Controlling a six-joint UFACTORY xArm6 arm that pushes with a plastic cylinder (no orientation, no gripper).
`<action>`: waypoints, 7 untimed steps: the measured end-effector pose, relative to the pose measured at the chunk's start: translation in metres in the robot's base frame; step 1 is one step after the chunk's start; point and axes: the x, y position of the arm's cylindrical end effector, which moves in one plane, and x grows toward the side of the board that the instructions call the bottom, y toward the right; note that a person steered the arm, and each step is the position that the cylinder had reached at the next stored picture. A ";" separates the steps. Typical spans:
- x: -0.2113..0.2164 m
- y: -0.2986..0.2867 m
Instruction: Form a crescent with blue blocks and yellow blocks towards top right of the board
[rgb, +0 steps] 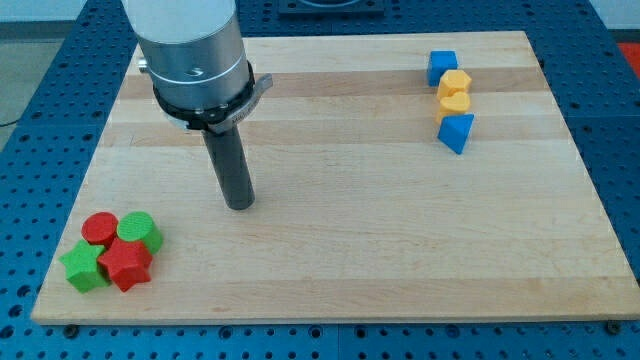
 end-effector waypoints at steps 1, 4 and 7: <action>0.000 0.007; -0.042 0.153; -0.053 0.262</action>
